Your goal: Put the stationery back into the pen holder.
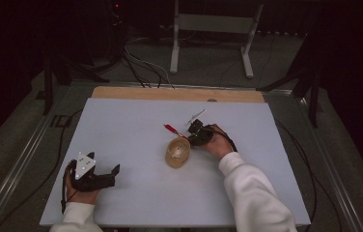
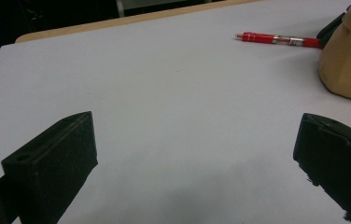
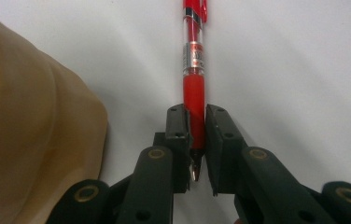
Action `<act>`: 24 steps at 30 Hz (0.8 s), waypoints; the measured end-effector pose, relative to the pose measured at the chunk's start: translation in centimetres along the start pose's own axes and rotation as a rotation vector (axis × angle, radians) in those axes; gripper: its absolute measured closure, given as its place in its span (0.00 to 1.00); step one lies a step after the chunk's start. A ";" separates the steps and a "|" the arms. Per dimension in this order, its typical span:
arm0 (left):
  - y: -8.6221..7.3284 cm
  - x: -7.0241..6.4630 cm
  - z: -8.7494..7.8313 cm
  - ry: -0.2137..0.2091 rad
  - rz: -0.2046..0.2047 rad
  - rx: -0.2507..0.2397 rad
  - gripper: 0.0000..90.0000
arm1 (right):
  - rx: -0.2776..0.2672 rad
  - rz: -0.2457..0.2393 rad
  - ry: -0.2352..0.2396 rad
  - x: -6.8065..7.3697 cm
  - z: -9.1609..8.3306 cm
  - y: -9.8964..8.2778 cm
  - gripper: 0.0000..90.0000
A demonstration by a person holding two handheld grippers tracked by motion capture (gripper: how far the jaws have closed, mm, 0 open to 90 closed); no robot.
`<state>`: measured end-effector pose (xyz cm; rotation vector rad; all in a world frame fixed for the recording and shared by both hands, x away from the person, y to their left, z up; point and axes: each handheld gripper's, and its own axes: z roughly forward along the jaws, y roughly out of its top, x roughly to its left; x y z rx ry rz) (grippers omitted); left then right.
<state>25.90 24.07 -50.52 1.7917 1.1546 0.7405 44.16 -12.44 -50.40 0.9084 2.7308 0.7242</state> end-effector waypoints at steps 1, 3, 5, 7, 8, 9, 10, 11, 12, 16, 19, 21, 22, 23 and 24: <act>0.0 0.0 0.0 0.000 0.000 0.000 0.00 | 0.000 0.001 -0.001 0.0 0.0 0.0 0.90; 0.0 0.0 0.0 0.000 0.000 0.000 0.00 | 0.001 0.000 -0.003 0.0 0.0 0.0 0.90; 0.0 0.0 0.0 0.000 0.000 0.000 0.00 | -0.003 0.002 -0.005 0.0 0.0 0.0 0.90; 0.0 0.0 0.0 0.000 0.001 0.001 0.00 | -0.008 0.014 -0.002 0.0 0.0 -0.1 0.90; 0.0 0.0 0.0 0.000 0.002 0.002 0.00 | -0.010 0.016 0.001 0.0 0.0 -0.1 0.90; 0.0 0.0 0.0 0.000 0.001 0.001 0.00 | -0.011 0.016 0.002 0.0 0.0 -0.2 0.90; 0.0 0.0 0.0 0.000 0.001 0.002 0.00 | -0.016 0.017 0.002 0.0 0.0 -0.2 0.90; 0.0 0.0 0.0 0.000 0.001 0.002 0.00 | -0.018 0.018 0.001 0.0 0.0 -0.2 0.90; 0.0 0.0 0.0 0.000 0.001 0.002 0.00 | -0.018 0.018 -0.001 0.0 -0.1 -0.2 0.90; 0.0 0.0 0.0 0.001 0.002 0.003 0.00 | -0.024 0.020 -0.001 0.0 -0.2 -0.3 0.90; 0.0 0.0 0.0 0.001 0.002 0.004 0.00 | -0.033 0.020 -0.006 0.0 -0.4 -0.4 0.90; 0.0 0.0 0.0 0.000 0.002 0.005 0.00 | -0.041 0.024 -0.006 -0.1 -0.6 -0.4 0.90; 0.0 0.0 0.1 0.000 0.003 0.005 0.00 | -0.045 0.029 -0.006 -0.1 -0.7 -0.4 0.90; 0.0 0.0 0.1 0.000 0.003 0.005 0.00 | -0.048 0.030 -0.006 -0.1 -0.7 -0.5 0.90; 0.0 0.0 0.1 -0.001 0.003 0.004 0.00 | -0.050 0.027 -0.007 0.0 -0.8 -0.5 0.90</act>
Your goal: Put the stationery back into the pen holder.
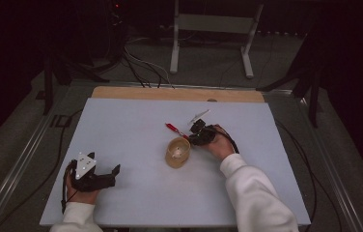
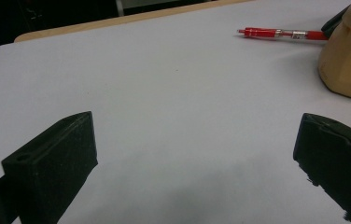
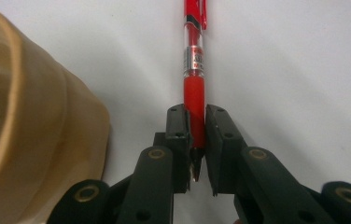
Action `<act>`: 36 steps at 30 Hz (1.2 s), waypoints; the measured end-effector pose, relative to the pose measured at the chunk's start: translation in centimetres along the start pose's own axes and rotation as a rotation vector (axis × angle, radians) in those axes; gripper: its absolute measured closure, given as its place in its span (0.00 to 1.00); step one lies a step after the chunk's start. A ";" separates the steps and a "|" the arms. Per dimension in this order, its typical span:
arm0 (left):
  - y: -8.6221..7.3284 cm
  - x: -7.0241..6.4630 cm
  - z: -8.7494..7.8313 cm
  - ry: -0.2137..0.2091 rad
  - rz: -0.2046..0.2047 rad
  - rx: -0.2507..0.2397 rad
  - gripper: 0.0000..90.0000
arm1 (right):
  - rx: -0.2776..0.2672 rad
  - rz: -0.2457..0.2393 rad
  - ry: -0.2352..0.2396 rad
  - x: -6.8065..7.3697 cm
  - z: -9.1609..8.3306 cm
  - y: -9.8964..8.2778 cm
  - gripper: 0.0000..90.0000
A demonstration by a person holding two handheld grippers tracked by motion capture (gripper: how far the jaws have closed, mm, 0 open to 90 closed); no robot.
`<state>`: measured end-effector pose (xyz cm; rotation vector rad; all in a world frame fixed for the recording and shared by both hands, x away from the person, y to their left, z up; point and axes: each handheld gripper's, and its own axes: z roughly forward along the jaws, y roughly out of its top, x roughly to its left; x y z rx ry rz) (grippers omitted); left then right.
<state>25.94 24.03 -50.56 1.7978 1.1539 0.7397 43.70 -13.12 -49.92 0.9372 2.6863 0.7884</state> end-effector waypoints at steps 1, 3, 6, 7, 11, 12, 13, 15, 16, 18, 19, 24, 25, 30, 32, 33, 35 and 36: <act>0.0 0.0 0.0 0.000 0.000 0.000 0.00 | -0.002 0.003 -0.001 0.0 -0.1 0.0 0.90; 0.0 0.0 0.0 0.000 0.000 0.000 0.00 | -0.010 0.004 -0.002 0.0 -0.3 0.0 0.90; 0.0 0.0 0.0 0.000 0.002 0.002 0.00 | -0.025 0.008 -0.004 0.0 -0.7 0.0 0.90; 0.0 0.0 0.0 0.000 0.002 0.002 0.00 | -0.028 0.012 -0.004 0.0 -0.8 0.0 0.90; 0.0 0.0 0.0 0.000 0.002 0.003 0.00 | -0.048 0.016 -0.001 -0.1 -1.5 0.0 0.90; 0.0 0.0 0.0 0.000 0.002 0.003 0.00 | -0.054 0.015 -0.001 -0.1 -1.6 0.0 0.90; 0.0 0.0 0.0 0.000 0.002 0.003 0.00 | -0.058 0.012 0.000 -0.1 -1.9 0.0 0.90; 0.0 0.0 0.0 -0.001 0.002 0.002 0.00 | -0.070 0.015 0.001 -0.1 -2.2 0.0 0.90; 0.0 0.0 0.0 -0.001 0.003 0.002 0.00 | -0.075 0.014 0.001 0.0 -2.5 -0.1 0.90; 0.0 0.0 0.0 -0.001 0.003 0.003 0.00 | -0.085 0.016 0.005 0.0 -2.9 -0.1 0.90; 0.0 0.0 0.0 0.000 0.003 0.003 0.00 | -0.090 0.014 0.002 0.0 -3.1 -0.1 0.90; 0.0 0.0 0.0 0.000 0.003 0.003 0.00 | -0.119 0.010 0.002 0.1 -4.3 -0.2 0.90; 0.0 0.0 0.0 0.000 0.002 0.002 0.00 | -0.125 0.008 0.005 0.1 -4.5 -0.2 0.90; 0.0 0.0 0.0 0.000 0.003 0.003 0.00 | -0.147 -0.004 0.007 0.4 -5.7 -0.3 0.90; 0.0 0.0 0.0 0.001 0.003 0.003 0.00 | -0.155 -0.013 0.007 0.6 -6.1 -0.4 0.90; 0.0 0.0 0.0 0.000 0.002 0.002 0.00 | -0.157 -0.017 0.009 0.6 -6.4 -0.4 0.90; 0.0 0.0 0.0 0.000 0.002 0.003 0.00 | -0.160 -0.029 0.008 0.8 -6.8 -0.5 0.90; 0.0 0.0 0.0 0.000 0.003 0.003 0.00 | -0.163 -0.031 0.008 0.9 -7.0 -0.5 0.90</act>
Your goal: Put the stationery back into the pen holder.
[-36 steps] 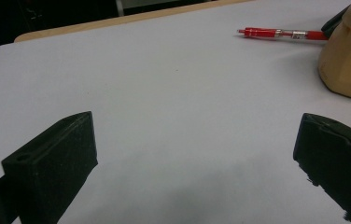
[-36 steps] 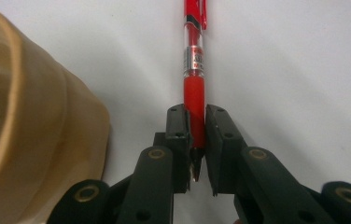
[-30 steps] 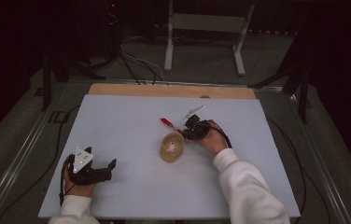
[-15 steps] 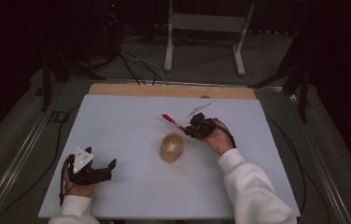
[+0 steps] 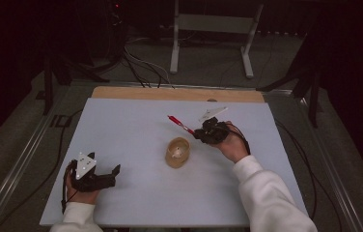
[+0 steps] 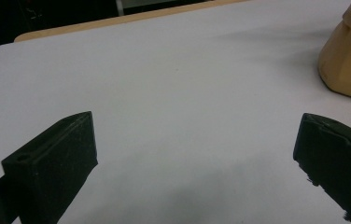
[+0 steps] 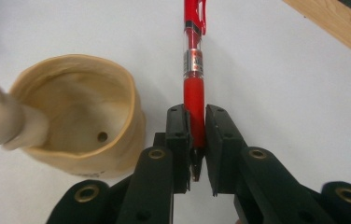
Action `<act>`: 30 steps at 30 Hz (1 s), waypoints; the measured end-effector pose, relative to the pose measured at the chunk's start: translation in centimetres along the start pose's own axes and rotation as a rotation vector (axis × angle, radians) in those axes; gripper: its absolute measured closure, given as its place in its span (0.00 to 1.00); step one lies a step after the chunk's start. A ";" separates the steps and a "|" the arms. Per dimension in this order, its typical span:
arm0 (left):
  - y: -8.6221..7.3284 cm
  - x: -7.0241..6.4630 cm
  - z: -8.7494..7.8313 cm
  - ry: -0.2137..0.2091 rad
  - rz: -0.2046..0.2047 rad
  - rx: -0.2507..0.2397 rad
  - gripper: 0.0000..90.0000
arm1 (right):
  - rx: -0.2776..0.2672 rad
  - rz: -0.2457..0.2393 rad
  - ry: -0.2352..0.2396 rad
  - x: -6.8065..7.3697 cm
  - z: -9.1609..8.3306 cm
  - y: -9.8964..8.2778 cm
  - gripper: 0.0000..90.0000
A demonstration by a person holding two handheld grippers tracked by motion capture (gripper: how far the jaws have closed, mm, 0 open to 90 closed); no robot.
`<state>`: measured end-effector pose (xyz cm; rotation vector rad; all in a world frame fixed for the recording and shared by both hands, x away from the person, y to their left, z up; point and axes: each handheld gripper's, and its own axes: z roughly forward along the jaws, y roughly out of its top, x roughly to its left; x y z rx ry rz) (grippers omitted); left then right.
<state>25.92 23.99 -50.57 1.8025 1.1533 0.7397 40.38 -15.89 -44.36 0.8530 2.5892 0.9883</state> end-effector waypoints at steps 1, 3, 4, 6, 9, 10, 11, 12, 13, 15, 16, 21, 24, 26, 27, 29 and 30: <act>0.0 0.0 0.0 0.000 0.001 0.000 0.00 | -0.003 0.001 0.000 0.1 -0.2 0.0 0.90; 0.0 0.0 0.0 0.000 0.002 0.001 0.00 | -0.010 -0.008 0.001 0.2 -0.6 0.0 0.90; 0.0 0.0 0.0 -0.001 0.002 0.001 0.00 | -0.013 -0.011 0.000 0.2 -0.8 0.0 0.90; 0.0 0.0 0.0 -0.001 0.002 0.001 0.00 | -0.020 -0.015 0.003 0.3 -1.2 0.0 0.90; 0.0 0.0 0.0 0.000 0.001 0.001 0.00 | -0.026 -0.016 0.006 0.5 -1.6 0.0 0.90; 0.0 0.0 0.0 0.000 0.001 0.002 0.00 | -0.028 -0.024 0.008 0.6 -1.7 0.0 0.90; 0.0 0.0 0.0 0.000 0.001 0.002 0.00 | -0.028 -0.024 0.008 0.6 -1.7 0.0 0.90; 0.0 0.0 0.0 -0.001 0.001 0.001 0.00 | -0.027 -0.022 0.009 0.7 -1.8 0.0 0.90; 0.0 -0.1 0.0 -0.001 0.000 0.000 0.00 | -0.026 -0.037 0.012 0.8 -2.1 -0.1 0.90; 0.0 -0.1 0.1 -0.001 0.000 0.001 0.00 | -0.026 -0.041 0.015 1.0 -2.3 -0.1 0.90; 0.0 -0.1 0.1 -0.001 0.000 0.000 0.00 | -0.027 -0.048 0.017 1.1 -2.5 -0.1 0.90; 0.0 -0.1 0.1 -0.001 -0.001 0.000 0.00 | -0.029 -0.061 0.021 1.4 -3.1 -0.3 0.90; 0.0 -0.1 0.1 -0.001 0.000 0.001 0.00 | -0.029 -0.066 0.022 1.5 -3.3 -0.4 0.90; 0.0 -0.1 0.1 -0.001 0.000 0.001 0.00 | -0.031 -0.074 0.022 1.7 -3.6 -0.4 0.90; 0.0 -0.1 0.1 -0.001 -0.001 0.001 0.00 | -0.031 -0.077 0.023 1.7 -3.8 -0.5 0.90; 0.0 -0.1 0.1 -0.001 -0.001 0.002 0.00 | -0.030 -0.081 0.023 1.8 -3.9 -0.5 0.90; 0.0 -0.1 0.1 -0.001 -0.001 0.001 0.00 | -0.031 -0.084 0.024 1.9 -4.0 -0.6 0.90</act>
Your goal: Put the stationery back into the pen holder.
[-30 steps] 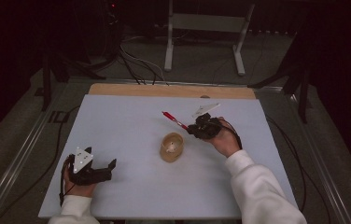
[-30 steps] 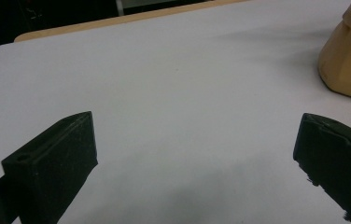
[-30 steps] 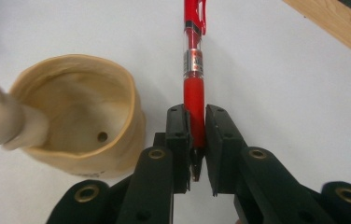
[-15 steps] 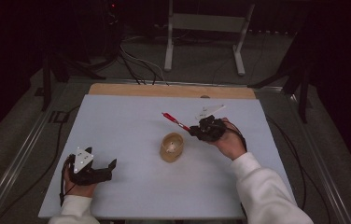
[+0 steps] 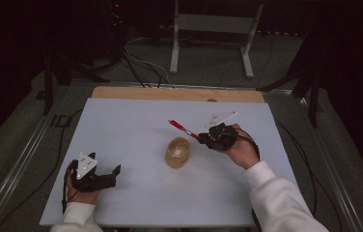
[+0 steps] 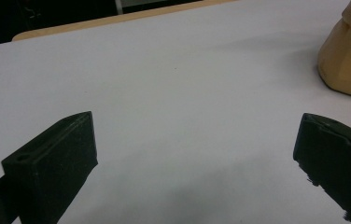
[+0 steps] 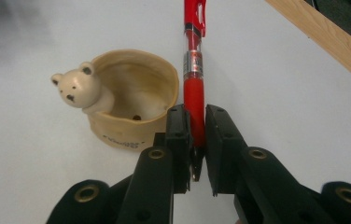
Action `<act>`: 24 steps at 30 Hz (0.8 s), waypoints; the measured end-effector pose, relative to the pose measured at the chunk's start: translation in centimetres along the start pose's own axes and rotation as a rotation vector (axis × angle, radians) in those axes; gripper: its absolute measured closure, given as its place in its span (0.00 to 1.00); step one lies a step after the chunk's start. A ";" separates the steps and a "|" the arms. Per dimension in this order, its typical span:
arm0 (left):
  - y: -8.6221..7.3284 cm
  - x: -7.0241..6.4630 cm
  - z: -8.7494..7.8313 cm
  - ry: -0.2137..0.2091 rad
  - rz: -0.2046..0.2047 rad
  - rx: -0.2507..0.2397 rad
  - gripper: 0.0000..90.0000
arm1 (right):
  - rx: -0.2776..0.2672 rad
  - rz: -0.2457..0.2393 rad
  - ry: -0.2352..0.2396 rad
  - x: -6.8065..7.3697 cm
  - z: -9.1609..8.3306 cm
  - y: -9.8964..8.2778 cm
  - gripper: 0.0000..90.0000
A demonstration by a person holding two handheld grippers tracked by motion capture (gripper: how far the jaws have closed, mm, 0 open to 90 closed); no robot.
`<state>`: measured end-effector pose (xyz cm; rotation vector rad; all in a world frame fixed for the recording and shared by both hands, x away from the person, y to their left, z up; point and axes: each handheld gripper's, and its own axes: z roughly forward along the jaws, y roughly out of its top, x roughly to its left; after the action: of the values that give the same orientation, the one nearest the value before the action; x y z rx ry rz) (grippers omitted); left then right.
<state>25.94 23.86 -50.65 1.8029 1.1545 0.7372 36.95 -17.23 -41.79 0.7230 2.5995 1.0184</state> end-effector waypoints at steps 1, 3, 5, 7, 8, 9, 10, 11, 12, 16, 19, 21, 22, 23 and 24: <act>0.0 0.0 0.0 0.000 0.001 0.001 0.00 | -0.001 -0.001 0.001 0.1 -0.1 0.0 0.90; 0.0 0.0 0.0 0.001 0.002 0.002 0.00 | -0.004 0.000 0.004 0.1 -0.2 -0.1 0.90; 0.0 0.0 0.0 0.001 0.000 0.001 0.00 | -0.004 0.000 0.007 0.2 -0.4 -0.2 0.90; 0.0 0.0 0.0 0.001 0.001 0.003 0.00 | -0.004 -0.004 0.010 0.3 -0.5 -0.3 0.90; 0.0 0.0 0.0 0.000 0.002 0.003 0.00 | -0.004 -0.008 0.009 0.3 -0.6 -0.3 0.90; 0.0 0.0 0.0 0.000 0.002 0.004 0.00 | -0.002 -0.012 0.011 0.4 -0.6 -0.4 0.90; 0.0 0.0 0.0 0.000 0.002 0.003 0.00 | -0.001 -0.015 0.012 0.5 -0.7 -0.4 0.90; 0.0 0.0 0.0 0.000 0.001 0.003 0.00 | 0.000 -0.020 0.015 0.5 -0.7 -0.4 0.90; 0.0 0.0 0.0 0.000 0.002 0.004 0.00 | 0.004 -0.020 0.017 0.7 -0.7 -0.5 0.90; 0.0 0.0 0.0 0.000 0.001 0.005 0.00 | 0.014 -0.042 0.024 1.1 -1.0 -0.7 0.90; 0.0 0.0 0.1 -0.001 0.002 0.005 0.00 | 0.016 -0.046 0.024 1.3 -1.2 -0.9 0.90; 0.0 0.0 0.1 -0.001 0.001 0.006 0.00 | 0.018 -0.054 0.025 1.4 -1.4 -1.1 0.90; 0.0 0.0 0.1 -0.001 0.001 0.006 0.00 | 0.020 -0.053 0.026 1.4 -1.6 -1.2 0.90; 0.0 0.0 0.1 -0.001 0.001 0.006 0.00 | 0.020 -0.056 0.027 1.4 -1.7 -1.3 0.90; 0.0 0.0 0.1 -0.001 0.000 0.006 0.00 | 0.023 -0.056 0.027 1.5 -1.8 -1.4 0.90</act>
<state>25.98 23.83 -50.72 1.8087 1.1567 0.7332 34.48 -18.35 -41.53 0.6422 2.6430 0.9908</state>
